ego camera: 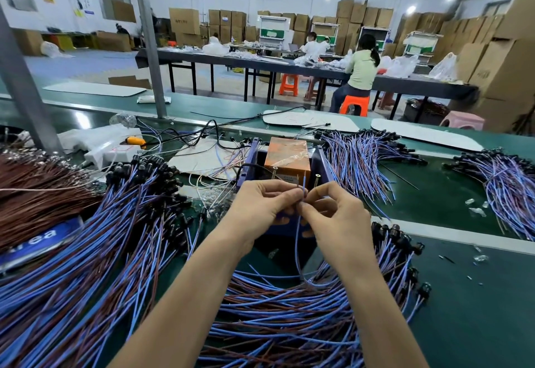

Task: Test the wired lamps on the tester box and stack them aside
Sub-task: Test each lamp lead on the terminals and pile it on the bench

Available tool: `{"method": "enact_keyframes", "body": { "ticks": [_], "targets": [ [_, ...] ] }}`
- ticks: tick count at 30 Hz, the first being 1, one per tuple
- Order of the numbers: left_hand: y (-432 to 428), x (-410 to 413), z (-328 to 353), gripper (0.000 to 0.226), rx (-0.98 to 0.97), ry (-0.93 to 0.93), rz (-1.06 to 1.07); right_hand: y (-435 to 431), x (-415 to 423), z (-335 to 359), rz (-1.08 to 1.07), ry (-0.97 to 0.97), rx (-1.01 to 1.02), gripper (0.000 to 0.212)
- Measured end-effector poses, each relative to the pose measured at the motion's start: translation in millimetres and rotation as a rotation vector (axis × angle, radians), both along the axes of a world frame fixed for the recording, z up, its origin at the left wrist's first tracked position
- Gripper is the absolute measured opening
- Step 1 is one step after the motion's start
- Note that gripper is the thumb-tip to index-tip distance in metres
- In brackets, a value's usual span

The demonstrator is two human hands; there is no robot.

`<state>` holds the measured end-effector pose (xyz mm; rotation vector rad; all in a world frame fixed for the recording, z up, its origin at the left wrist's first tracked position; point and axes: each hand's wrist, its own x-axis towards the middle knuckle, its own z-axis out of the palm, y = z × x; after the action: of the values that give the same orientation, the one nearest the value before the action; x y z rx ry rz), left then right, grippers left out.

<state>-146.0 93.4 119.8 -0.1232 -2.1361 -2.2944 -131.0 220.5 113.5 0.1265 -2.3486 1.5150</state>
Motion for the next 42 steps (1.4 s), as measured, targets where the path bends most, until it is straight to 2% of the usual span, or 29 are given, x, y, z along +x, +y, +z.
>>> {"method": "enact_keyframes", "body": {
  "ticks": [3,9,18,36,39,42],
  "targets": [
    [-3,-3,-3,0.012,-0.023,-0.014,0.037,1,-1,-2,-0.043,-0.026,0.109,0.020],
    [-14,-13,-15,0.016,-0.071,-0.104,0.173,4,-5,-7,-0.042,-0.219,0.210,0.019],
    [-18,-18,-20,0.018,-0.026,-0.132,0.184,2,-7,-12,-0.029,-0.151,0.181,0.027],
    [-21,-18,-20,0.018,-0.046,-0.142,0.163,4,-14,-21,-0.082,-0.127,0.155,0.018],
    [-27,-17,-17,0.017,-0.099,-0.138,0.088,3,-14,-19,-0.030,-0.143,0.086,0.019],
    [-34,-13,-7,0.018,-0.087,-0.117,-0.008,0,-12,-17,0.131,-0.201,-0.037,0.017]
  ]
}}
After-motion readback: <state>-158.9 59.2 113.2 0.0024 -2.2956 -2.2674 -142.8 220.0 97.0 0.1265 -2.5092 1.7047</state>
